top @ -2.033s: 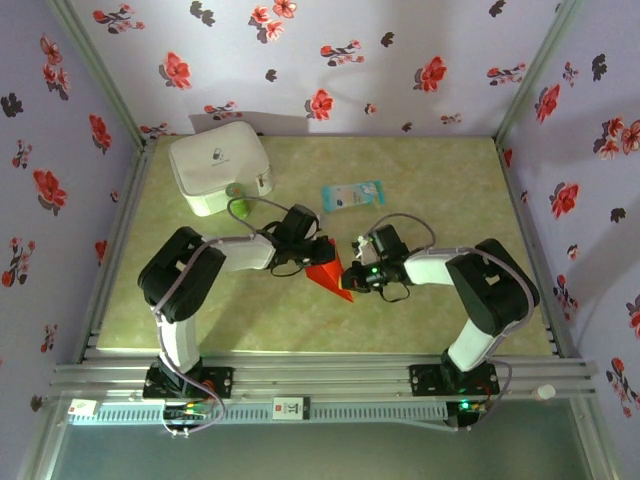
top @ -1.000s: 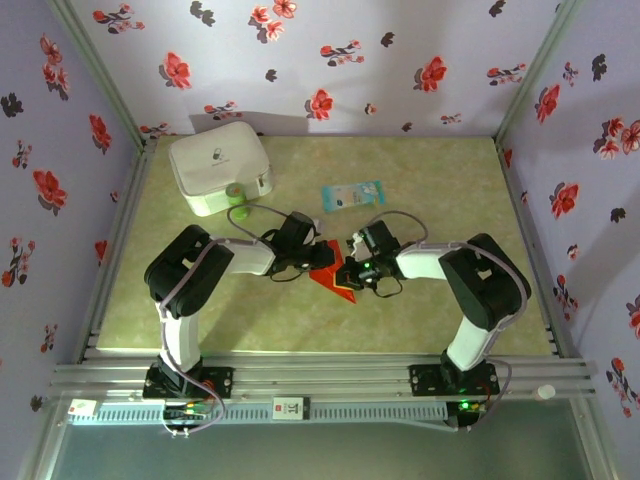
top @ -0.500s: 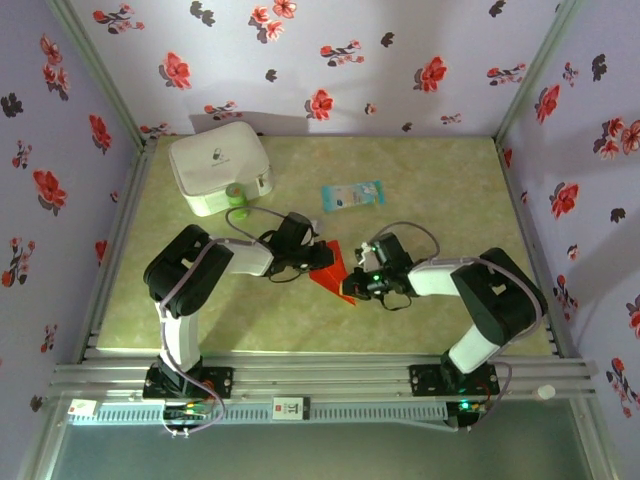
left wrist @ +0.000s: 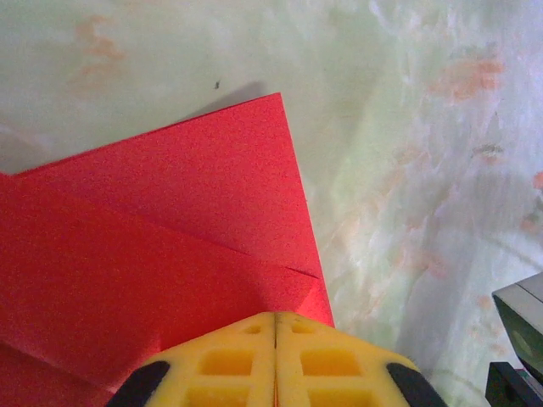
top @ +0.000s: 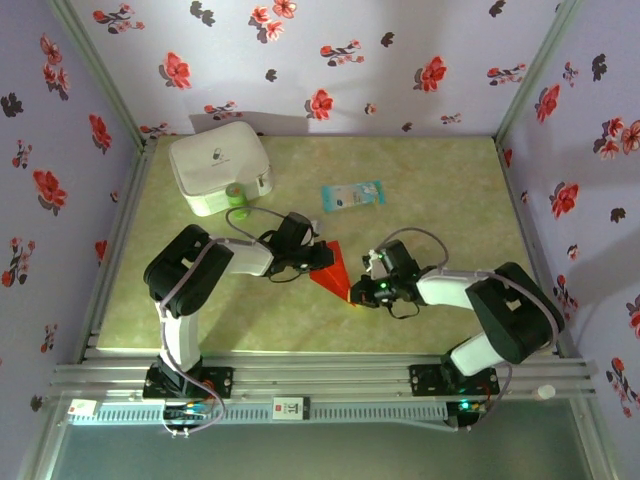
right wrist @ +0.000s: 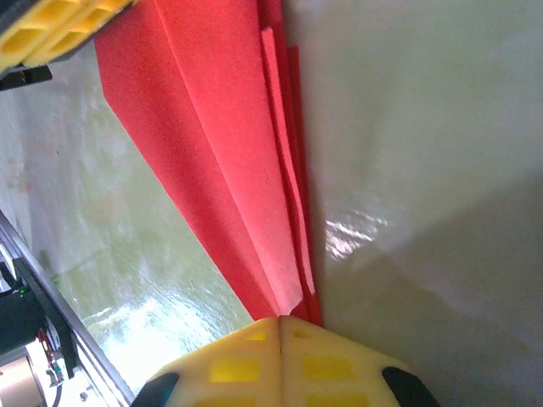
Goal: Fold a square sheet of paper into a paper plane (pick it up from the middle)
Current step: Fourth fold the wing at the center of the table.
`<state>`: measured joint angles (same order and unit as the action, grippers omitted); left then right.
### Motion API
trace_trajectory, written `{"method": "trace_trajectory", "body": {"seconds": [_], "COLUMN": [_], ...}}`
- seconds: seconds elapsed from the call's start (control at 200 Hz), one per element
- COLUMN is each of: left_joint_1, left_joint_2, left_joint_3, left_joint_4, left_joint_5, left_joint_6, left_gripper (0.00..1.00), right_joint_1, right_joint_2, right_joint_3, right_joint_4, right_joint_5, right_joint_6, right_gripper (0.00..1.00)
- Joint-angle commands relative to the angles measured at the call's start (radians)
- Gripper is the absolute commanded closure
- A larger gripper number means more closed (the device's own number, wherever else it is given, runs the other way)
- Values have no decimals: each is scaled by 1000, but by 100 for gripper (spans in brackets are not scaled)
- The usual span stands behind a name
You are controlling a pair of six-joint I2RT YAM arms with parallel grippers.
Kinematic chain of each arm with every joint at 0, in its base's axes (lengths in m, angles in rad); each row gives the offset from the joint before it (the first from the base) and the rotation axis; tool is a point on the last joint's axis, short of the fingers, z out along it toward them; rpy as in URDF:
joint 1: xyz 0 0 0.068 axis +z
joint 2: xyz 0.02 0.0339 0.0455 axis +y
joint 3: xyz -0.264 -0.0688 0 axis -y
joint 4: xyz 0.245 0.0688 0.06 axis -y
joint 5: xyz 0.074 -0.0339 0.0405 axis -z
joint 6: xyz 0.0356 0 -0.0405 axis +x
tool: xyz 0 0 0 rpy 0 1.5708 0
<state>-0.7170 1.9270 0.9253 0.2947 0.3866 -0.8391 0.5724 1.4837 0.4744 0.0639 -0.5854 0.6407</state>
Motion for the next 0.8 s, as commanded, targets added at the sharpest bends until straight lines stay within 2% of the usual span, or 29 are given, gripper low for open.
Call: {"method": "trace_trajectory", "body": {"seconds": [0.0, 0.215, 0.47, 0.555, 0.795], "left_joint_1": [27, 28, 26, 23, 21], "left_joint_2": [53, 53, 36, 34, 42], "left_joint_3": [-34, -37, -45, -46, -46], "left_joint_4": [-116, -110, -107, -103, -97], "left_joint_5": [-73, -65, -60, -57, -55], "left_joint_6": [6, 4, 4, 3, -4], "left_gripper": [92, 92, 92, 92, 92], "right_joint_1": [6, 4, 4, 3, 18], "right_joint_2": [-25, -109, -259, -222, 9], "right_joint_3": [-57, -78, 32, 96, 225], "right_joint_4": [-209, -285, -299, -291, -152], "right_joint_5": [49, 83, 74, 71, 11], "right_joint_6": [25, 12, 41, 32, 71], "right_gripper": [100, 100, 100, 100, 99]}}
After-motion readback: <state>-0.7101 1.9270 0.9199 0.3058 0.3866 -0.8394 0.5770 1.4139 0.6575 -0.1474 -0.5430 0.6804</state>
